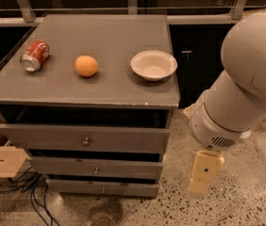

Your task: Open top drawer

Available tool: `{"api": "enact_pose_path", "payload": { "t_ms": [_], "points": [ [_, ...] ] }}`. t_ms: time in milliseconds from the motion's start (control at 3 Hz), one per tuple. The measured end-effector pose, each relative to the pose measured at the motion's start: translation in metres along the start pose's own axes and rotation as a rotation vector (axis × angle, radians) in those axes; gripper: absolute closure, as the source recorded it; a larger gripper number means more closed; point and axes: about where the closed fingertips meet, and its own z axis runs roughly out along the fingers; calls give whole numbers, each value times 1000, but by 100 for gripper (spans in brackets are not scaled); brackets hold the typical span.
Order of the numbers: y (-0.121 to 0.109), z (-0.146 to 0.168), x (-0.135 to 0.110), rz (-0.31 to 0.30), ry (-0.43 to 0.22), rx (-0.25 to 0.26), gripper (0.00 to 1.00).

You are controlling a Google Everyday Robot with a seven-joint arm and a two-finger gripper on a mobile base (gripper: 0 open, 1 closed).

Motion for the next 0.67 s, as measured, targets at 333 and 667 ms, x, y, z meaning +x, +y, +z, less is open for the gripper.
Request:
{"api": "enact_pose_path", "payload": {
  "t_ms": [333,667],
  "points": [
    [8,11,-5,8,-15,-35,0],
    [15,76,-36,75,-64,-58,0]
  ]
}}
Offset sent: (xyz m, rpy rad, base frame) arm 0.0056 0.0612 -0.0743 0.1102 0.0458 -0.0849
